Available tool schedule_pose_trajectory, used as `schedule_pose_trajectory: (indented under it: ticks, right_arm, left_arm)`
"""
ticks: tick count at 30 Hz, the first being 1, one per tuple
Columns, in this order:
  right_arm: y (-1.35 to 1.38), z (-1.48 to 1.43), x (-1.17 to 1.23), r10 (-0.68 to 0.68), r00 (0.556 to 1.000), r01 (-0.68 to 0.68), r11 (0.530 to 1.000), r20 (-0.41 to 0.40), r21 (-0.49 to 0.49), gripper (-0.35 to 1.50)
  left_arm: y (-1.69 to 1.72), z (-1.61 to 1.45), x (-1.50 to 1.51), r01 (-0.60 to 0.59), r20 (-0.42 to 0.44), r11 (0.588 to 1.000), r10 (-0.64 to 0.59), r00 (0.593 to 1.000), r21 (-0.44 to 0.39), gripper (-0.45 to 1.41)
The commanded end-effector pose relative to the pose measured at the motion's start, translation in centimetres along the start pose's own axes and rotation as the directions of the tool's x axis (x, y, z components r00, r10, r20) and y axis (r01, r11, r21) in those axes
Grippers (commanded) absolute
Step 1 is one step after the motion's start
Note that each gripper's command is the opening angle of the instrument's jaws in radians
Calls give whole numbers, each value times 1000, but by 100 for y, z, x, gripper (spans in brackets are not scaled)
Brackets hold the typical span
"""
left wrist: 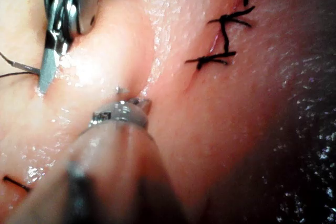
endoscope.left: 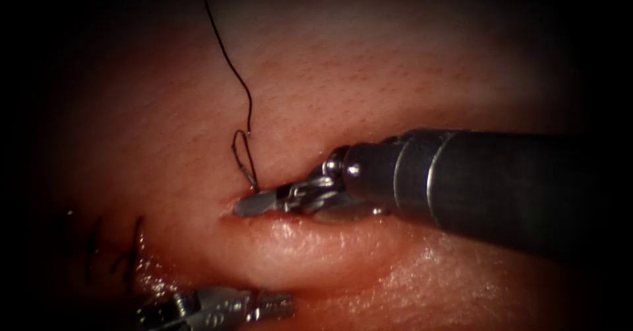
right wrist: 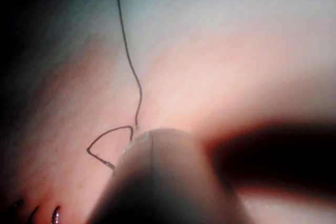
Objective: Wound Closure
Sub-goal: Throw needle into skin beneath incision with right hand
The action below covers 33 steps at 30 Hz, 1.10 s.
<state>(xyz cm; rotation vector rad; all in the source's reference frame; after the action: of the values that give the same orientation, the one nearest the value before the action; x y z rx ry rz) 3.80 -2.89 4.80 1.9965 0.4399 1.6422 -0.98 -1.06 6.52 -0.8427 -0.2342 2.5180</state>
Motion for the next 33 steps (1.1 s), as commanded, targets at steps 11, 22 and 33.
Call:
schedule_pose_trajectory:
  ticks: [11,22,33]
  right_arm:
    - [-14,0,24,-245,962,251,968,-123,31,-35]
    - [-49,-49,87,-749,582,741,648,-315,-172,110]
    - [-75,-80,115,-885,342,830,442,-316,-340,113]
  left_arm:
    - [0,7,1,0,0,1000,0,1000,1,-13]
    - [4,3,3,2,2,1000,-2,1000,2,-13]
    - [5,2,1,1,2,1000,-1,1000,2,-13]
